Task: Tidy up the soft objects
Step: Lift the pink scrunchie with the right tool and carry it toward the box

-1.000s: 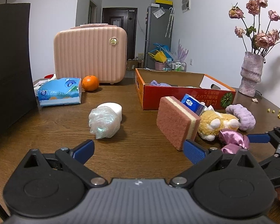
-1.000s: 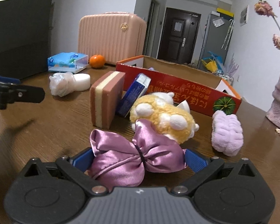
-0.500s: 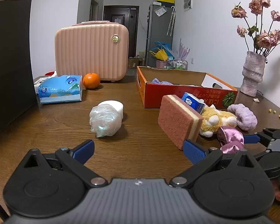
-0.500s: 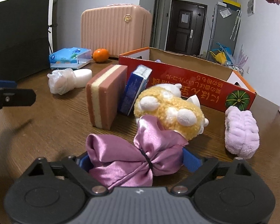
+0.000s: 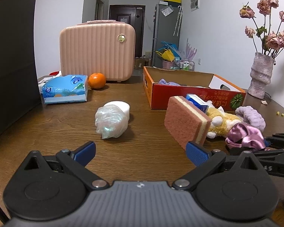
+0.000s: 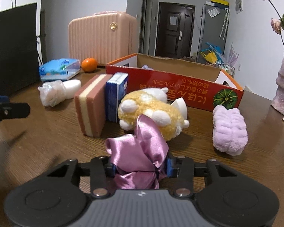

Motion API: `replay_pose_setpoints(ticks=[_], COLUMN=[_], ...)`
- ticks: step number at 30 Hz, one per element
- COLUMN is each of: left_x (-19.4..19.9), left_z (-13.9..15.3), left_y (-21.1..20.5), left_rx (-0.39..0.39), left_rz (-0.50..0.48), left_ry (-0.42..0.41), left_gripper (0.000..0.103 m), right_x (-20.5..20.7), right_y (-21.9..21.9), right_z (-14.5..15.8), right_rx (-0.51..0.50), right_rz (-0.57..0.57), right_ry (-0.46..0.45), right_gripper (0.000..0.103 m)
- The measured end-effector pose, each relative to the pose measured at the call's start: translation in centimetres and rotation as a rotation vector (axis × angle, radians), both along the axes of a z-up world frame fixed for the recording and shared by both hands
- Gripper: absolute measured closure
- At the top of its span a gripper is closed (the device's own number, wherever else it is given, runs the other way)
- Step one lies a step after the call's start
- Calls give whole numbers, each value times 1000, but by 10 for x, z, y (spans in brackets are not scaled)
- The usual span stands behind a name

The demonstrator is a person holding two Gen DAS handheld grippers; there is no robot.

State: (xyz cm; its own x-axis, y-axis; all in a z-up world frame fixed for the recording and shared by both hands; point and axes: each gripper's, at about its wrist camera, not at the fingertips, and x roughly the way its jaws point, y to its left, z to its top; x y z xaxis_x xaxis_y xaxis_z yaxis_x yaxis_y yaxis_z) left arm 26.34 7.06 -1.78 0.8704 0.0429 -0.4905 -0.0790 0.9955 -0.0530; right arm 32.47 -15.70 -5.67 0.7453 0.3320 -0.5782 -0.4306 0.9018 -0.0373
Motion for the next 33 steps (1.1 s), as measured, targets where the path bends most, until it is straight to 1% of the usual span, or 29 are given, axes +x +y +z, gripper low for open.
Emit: replay_pose_setpoints(ticks=[6,12,19,24,33], left_x=[2,4,6,8,19], left_z=[-2,-3,0,5,18], left_y=[0,-3,-8,-21,-68], left_rx=[7,22,10,9,42], left_rz=[16,24,28,0,-95], left_ry=[7,10,19,15,-10], left_gripper=[0,0,0,0,0], right_x=[-13,-26,-29,-28,-22], right_y=[-11,-31,-45,-53,-74], right_z=[13,28,33,34,33], right_rx=[49,116,148,156,161], right_rz=[-20,-70,-103,-118,-157], right_ry=[-57,-124,-148,-155,-163], right_gripper=[61,61,61,61,61])
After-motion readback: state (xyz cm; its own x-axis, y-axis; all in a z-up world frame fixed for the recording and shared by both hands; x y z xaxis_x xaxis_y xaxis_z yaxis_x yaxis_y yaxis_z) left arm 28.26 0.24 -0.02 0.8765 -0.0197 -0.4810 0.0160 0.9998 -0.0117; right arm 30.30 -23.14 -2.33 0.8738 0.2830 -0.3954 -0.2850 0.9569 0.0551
